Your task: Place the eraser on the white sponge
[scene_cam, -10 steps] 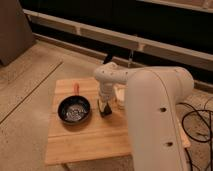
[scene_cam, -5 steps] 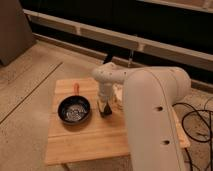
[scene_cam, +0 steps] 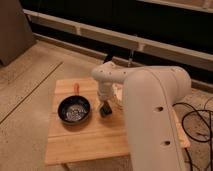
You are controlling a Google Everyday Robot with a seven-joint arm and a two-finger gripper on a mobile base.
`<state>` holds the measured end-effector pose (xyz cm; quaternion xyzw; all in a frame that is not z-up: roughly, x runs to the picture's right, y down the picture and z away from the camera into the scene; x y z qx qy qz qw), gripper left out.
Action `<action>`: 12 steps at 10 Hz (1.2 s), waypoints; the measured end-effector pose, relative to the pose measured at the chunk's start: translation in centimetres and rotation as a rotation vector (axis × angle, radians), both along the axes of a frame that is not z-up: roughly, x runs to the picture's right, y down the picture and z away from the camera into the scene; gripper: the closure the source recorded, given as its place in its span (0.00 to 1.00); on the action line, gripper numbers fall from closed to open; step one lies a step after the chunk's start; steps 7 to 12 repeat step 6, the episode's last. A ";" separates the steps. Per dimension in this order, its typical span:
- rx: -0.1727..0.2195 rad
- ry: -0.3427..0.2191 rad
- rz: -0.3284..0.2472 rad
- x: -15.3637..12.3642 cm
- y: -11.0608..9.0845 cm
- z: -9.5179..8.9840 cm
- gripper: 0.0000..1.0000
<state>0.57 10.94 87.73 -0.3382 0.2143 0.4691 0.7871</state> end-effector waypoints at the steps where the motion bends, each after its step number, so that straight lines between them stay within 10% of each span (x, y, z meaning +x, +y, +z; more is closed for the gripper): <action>1: 0.014 -0.009 -0.005 -0.3 -0.5 -0.3 0.24; 6: 0.176 -0.117 -0.050 -3.8 -5.2 -4.2 0.24; 12: 0.176 -0.117 -0.050 -3.8 -5.2 -4.2 0.24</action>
